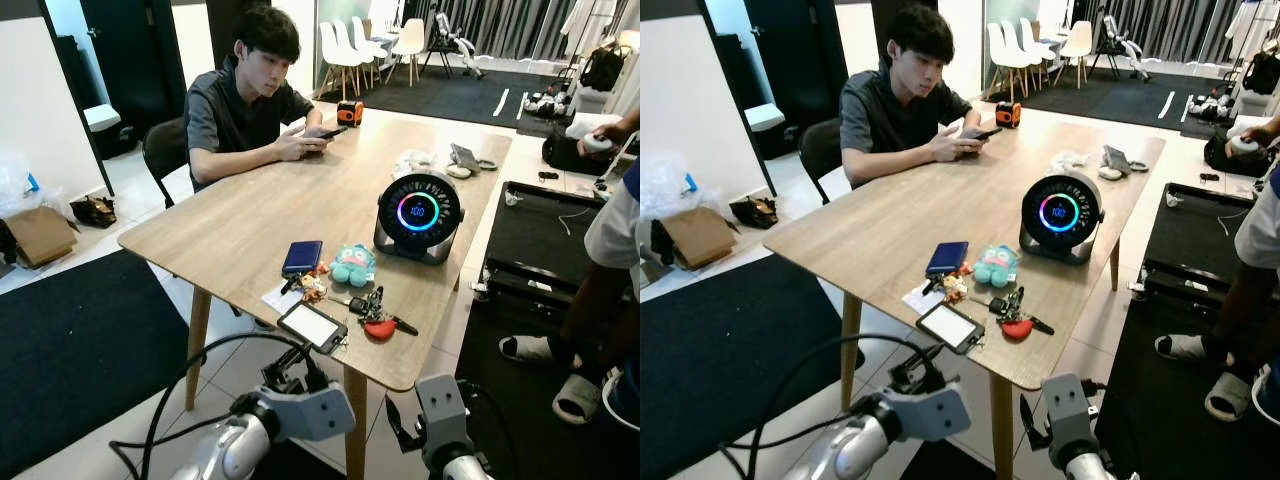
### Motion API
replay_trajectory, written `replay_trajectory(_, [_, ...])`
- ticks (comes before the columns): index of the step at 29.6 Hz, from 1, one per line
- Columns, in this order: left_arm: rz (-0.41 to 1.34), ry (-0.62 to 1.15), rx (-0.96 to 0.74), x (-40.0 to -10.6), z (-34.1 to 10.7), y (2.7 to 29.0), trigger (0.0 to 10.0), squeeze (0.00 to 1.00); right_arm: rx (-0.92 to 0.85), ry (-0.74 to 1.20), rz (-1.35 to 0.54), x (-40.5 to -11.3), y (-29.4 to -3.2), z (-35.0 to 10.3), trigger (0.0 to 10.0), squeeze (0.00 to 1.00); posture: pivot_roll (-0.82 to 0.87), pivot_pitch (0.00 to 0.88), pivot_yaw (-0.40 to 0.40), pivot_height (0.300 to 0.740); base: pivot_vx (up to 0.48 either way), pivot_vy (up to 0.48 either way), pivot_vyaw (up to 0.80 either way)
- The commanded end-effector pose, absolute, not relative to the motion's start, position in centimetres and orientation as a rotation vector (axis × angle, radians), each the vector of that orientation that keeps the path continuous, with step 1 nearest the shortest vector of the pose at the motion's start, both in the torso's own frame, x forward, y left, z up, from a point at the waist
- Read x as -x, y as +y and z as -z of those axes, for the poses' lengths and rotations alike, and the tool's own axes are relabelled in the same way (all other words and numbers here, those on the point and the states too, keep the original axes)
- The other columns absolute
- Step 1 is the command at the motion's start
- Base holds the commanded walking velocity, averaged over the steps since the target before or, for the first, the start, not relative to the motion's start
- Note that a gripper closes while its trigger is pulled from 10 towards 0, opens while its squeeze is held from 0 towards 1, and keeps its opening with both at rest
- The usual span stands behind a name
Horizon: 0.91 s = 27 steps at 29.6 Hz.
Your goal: Hang keys on a hook
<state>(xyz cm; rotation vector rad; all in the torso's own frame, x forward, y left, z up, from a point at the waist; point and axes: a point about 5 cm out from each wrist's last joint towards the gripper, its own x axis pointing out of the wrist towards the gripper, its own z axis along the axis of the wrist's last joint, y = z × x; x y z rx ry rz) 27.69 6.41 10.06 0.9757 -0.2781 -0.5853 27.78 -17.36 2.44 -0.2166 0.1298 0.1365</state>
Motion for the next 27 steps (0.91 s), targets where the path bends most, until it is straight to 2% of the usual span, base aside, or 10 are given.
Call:
replay_trajectory(1, [0.562,-0.29,-0.986,-27.9,-9.5,5.4,10.0,0.0,0.223,0.158,-0.146,-27.5,-17.2,-1.9,10.0,0.0,0.03,0.113,0.029,0.74,0.0,0.0,0.0])
replay_trajectory(7, [0.497,-0.325,-1.023,-29.3,-9.8,4.3,10.0,0.0,0.223,0.159,-0.149,-27.4,-17.1,-1.8,10.0,0.0,0.03,0.116,0.033,0.74,0.0,0.0,0.0])
replay_trajectory(8, [0.489,-0.331,-1.032,-29.5,-9.7,4.2,9.7,0.0,0.223,0.159,-0.149,-27.4,-17.0,-1.8,10.0,0.0,0.02,0.119,0.035,0.74,0.0,0.0,0.0])
replay_trajectory(10, [0.502,-0.343,-1.058,-29.7,-9.5,4.0,10.0,0.0,0.221,0.157,-0.147,-27.4,-17.0,-1.9,10.0,0.0,0.02,0.124,0.039,0.74,0.0,0.0,0.0])
replay_trajectory(20, [0.477,-0.339,-1.116,-30.7,-8.4,4.4,10.0,0.0,0.22,0.159,-0.141,-27.1,-17.1,-1.7,10.0,0.0,0.02,0.129,0.04,0.74,0.0,0.0,0.0])
replay_trajectory(22, [0.468,-0.342,-1.125,-30.8,-8.3,4.6,9.7,0.0,0.22,0.159,-0.14,-27.1,-17.1,-1.7,10.0,0.0,0.02,0.128,0.04,0.74,0.0,0.0,0.0])
replay_trajectory(24, [0.46,-0.346,-1.132,-30.9,-8.3,4.9,4.9,0.0,0.22,0.157,-0.139,-27.2,-17.1,-1.8,10.0,0.0,0.02,0.128,0.04,0.74,0.0,0.0,0.0])
replay_trajectory(25, [0.46,-0.346,-1.132,-30.9,-8.3,4.9,4.9,0.0,0.22,0.157,-0.139,-27.2,-17.1,-1.8,10.0,0.0,0.02,0.128,0.04,0.74,0.0,0.0,0.0])
replay_trajectory(26, [0.458,-0.348,-1.134,-30.8,-8.2,5.2,4.2,0.0,0.219,0.156,-0.139,-27.2,-17.1,-1.8,10.0,0.0,0.02,0.128,0.037,0.74,0.0,0.0,0.0])
replay_trajectory(27, [0.456,-0.348,-1.135,-30.7,-8.0,5.4,1.0,0.0,0.22,0.156,-0.139,-27.3,-17.1,-1.8,10.0,0.0,0.03,0.129,0.036,0.74,0.0,0.0,0.0])
